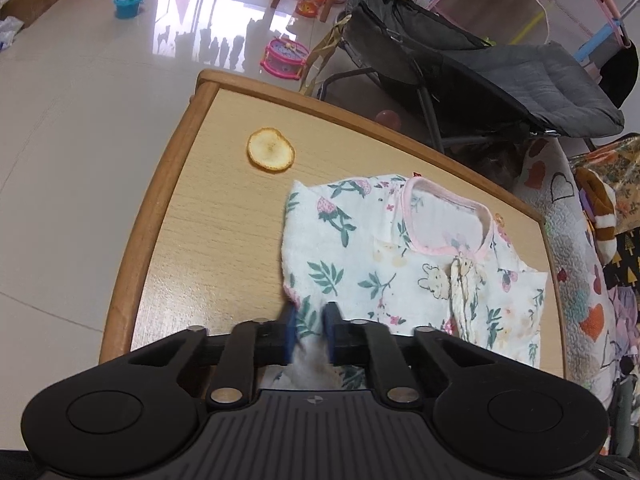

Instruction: Fold clothes

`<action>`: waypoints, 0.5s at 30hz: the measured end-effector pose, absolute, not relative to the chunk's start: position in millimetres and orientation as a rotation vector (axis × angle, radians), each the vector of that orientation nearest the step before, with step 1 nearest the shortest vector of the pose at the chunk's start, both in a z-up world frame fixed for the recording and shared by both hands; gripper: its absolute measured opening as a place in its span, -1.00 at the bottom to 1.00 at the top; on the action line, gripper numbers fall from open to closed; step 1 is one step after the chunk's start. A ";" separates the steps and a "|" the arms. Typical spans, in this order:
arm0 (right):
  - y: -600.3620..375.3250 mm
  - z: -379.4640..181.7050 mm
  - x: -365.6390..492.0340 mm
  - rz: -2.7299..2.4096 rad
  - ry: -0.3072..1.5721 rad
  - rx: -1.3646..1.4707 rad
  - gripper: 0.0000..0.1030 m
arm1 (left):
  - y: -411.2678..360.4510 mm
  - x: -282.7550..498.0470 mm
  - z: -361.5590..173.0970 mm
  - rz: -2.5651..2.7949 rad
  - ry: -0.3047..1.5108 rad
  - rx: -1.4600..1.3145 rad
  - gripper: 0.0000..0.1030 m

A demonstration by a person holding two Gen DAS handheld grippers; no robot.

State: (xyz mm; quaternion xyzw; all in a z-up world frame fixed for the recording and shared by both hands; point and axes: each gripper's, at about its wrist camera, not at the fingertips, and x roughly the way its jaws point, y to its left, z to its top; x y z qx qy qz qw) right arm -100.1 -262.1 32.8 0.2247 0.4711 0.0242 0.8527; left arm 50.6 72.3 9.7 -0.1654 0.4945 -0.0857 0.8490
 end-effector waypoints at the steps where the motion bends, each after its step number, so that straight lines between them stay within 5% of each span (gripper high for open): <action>1: -262.5 32.3 -100.2 0.051 0.992 0.478 -0.74 | 71.0 50.0 10.5 -0.183 1.035 -0.336 -0.81; 15: -263.1 30.5 -100.4 0.052 1.003 0.494 -0.73 | 49.4 39.8 40.9 -0.248 0.954 -0.211 -0.83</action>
